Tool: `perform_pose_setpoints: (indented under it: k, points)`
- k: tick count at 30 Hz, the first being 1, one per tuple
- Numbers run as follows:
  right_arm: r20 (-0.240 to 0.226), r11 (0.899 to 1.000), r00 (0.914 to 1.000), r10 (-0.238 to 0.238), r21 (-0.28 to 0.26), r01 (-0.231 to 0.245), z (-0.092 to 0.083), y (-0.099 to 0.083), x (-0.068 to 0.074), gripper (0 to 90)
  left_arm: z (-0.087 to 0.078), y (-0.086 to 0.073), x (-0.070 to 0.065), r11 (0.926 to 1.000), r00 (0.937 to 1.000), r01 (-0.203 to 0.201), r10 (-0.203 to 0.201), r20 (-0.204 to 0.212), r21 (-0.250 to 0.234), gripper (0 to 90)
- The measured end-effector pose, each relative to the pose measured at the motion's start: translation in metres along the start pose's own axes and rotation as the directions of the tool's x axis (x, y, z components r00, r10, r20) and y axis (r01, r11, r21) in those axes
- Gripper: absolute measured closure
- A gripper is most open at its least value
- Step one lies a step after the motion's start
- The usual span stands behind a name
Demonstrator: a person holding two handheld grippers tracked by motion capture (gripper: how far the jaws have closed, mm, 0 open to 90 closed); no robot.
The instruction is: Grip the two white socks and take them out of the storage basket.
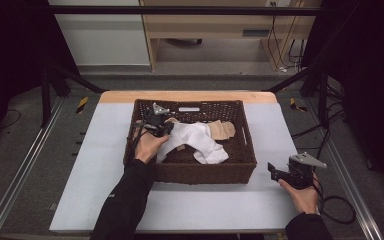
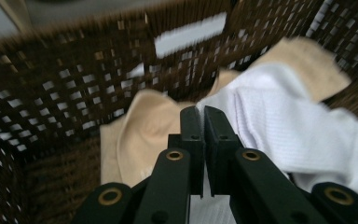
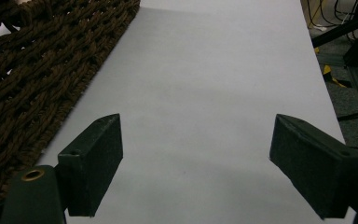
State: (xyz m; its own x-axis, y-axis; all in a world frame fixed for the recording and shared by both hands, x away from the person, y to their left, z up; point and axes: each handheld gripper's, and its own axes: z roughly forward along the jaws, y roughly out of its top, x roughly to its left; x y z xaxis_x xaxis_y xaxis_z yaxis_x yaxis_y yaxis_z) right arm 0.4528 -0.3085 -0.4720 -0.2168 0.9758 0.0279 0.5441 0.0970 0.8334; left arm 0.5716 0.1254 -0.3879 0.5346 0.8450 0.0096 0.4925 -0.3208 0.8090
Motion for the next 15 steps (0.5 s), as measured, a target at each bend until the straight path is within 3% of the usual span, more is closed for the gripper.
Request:
perform_pose_setpoints:
  k: [4, 5, 9, 15]
  points:
    - [-0.002, 1.000, 1.0000, -0.002, -0.002, 0.002, 0.000, 0.000, 0.000, 17.2, -0.018, 0.008, -0.005, 0.9966, 0.9997, -0.013, 0.014, 0.020, -0.082, 86.5]
    - [-0.003, 1.000, 1.0000, -0.001, -0.002, 0.001, 0.000, 0.000, 0.000, 17.2, -0.023, 0.010, -0.006, 0.9945, 0.9993, -0.001, 0.005, 0.037, -0.105, 86.5]
    - [-0.002, 1.000, 1.0000, -0.002, -0.003, 0.002, 0.000, 0.000, 0.000, 17.2, -0.043, 0.017, -0.008, 0.9778, 0.9985, 0.020, -0.009, 0.053, -0.209, 86.5]
    - [-0.002, 1.000, 1.0000, -0.006, -0.001, 0.006, 0.000, 0.000, 0.001, 17.2, -0.070, 0.026, -0.010, 0.9511, 0.9983, 0.020, -0.002, 0.058, -0.308, 86.5]
